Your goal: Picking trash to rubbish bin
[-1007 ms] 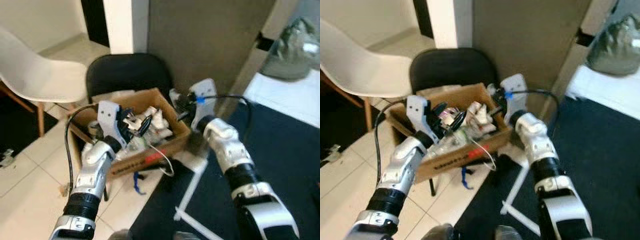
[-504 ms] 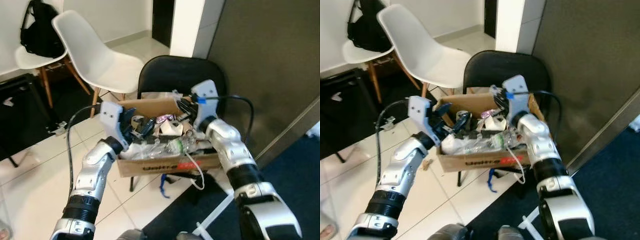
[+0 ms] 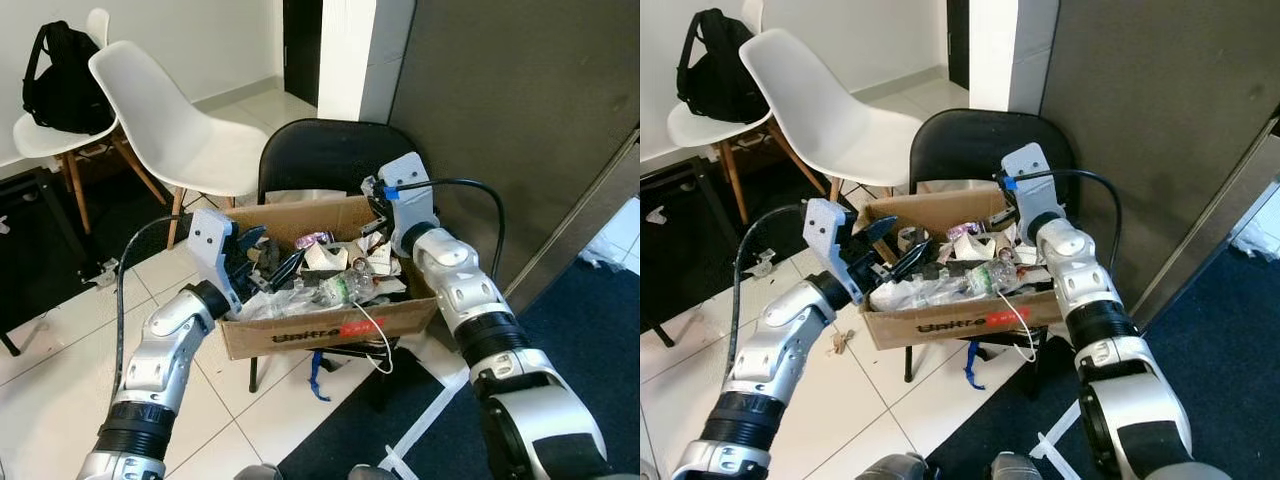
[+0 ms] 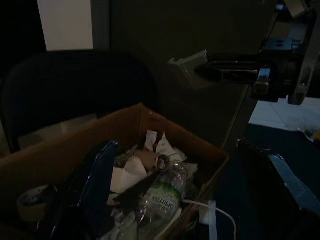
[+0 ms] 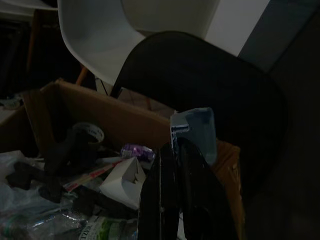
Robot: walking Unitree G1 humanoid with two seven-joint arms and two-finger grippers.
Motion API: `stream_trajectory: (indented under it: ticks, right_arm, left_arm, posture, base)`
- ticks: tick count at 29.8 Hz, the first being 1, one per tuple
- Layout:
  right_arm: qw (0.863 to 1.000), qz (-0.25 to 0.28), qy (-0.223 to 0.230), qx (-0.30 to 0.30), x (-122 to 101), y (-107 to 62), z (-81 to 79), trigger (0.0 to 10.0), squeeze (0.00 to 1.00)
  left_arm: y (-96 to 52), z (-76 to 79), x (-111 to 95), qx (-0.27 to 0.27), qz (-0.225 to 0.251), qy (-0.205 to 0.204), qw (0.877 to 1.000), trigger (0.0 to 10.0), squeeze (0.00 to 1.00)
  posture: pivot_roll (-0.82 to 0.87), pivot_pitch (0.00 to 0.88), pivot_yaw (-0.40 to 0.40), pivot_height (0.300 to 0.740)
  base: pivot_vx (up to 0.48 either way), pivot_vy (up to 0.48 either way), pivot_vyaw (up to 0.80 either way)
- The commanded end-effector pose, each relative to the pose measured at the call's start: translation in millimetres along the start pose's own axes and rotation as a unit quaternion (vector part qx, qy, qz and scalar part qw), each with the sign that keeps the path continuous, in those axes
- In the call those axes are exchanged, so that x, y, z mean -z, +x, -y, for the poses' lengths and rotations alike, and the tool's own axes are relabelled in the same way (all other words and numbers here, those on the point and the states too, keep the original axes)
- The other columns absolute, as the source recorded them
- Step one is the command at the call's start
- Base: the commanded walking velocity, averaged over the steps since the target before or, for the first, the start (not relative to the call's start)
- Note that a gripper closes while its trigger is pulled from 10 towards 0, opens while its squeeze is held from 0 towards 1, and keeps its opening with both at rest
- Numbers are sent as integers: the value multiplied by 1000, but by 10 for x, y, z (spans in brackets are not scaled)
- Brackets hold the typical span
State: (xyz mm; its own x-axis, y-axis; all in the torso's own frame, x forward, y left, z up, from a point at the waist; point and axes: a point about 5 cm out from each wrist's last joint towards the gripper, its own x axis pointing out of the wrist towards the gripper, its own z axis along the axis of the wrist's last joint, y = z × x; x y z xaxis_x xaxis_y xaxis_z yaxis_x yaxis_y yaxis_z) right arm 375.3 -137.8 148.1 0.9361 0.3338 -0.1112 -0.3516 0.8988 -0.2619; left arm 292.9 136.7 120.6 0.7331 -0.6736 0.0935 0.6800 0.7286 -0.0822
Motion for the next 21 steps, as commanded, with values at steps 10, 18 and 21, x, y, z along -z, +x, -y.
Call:
stream_trajectory:
  ticks: [10, 18, 21]
  right_arm:
    - [1000, 5, 13, 22, -72, 54, 6, 10000, 0]
    - [999, 24, 35, 25, -108, 52, 10, 10000, 1000]
    - [998, 27, 51, 30, -105, 45, 34, 10000, 1000]
  left_arm:
    - [-24, 64, 10, 16, -15, 3, 1000, 10000, 0]
    - [-23, 70, 1, 17, -13, 1, 1000, 10000, 0]
    - [-21, 76, -1, 16, -12, 1, 1000, 10000, 0]
  posture:
    - [8, 0, -27, 740]
    - [6, 0, -30, 740]
    - [7, 0, -34, 740]
  base:
    - [0, 0, 0]
    - [0, 0, 0]
    - [0, 0, 0]
